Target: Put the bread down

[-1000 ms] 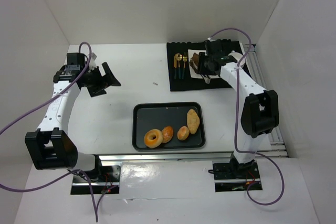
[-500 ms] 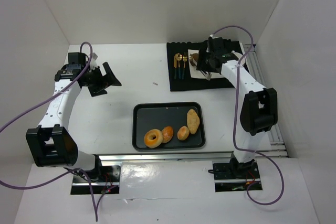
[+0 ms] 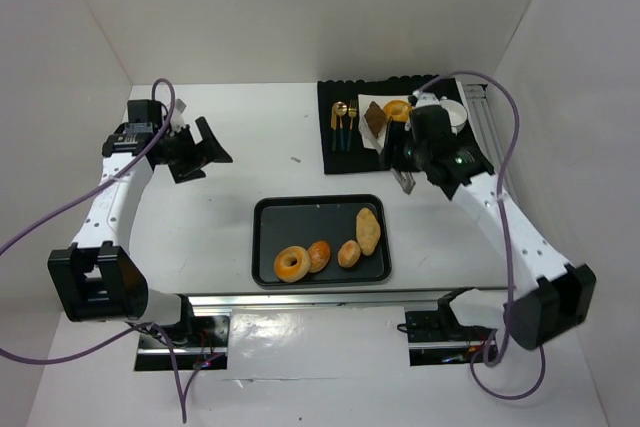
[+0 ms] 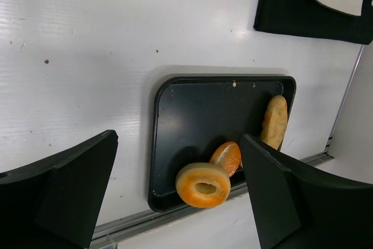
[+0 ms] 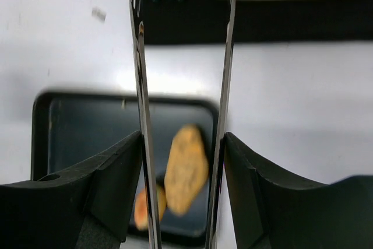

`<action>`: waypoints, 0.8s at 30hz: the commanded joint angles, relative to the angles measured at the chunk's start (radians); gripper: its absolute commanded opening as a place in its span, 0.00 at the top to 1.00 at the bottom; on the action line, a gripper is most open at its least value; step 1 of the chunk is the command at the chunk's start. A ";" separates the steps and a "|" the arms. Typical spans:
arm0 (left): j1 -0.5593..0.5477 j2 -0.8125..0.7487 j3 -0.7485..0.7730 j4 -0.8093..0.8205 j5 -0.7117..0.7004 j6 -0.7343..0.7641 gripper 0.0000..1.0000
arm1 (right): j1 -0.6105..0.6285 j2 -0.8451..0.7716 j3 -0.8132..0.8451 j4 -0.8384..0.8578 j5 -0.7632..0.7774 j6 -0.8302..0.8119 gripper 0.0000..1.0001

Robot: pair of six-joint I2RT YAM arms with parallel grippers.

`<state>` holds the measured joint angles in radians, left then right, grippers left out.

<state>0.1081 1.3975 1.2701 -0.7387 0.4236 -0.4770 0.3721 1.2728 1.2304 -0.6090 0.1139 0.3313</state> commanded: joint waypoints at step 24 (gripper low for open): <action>0.005 -0.038 -0.028 0.070 0.063 -0.011 0.00 | 0.272 -0.302 -0.264 -0.496 -0.171 0.285 0.37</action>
<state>0.1081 1.3544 1.2343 -0.6941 0.4591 -0.4786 0.6197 0.9607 0.9791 -1.1130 -0.0303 0.6098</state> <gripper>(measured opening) 0.995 0.632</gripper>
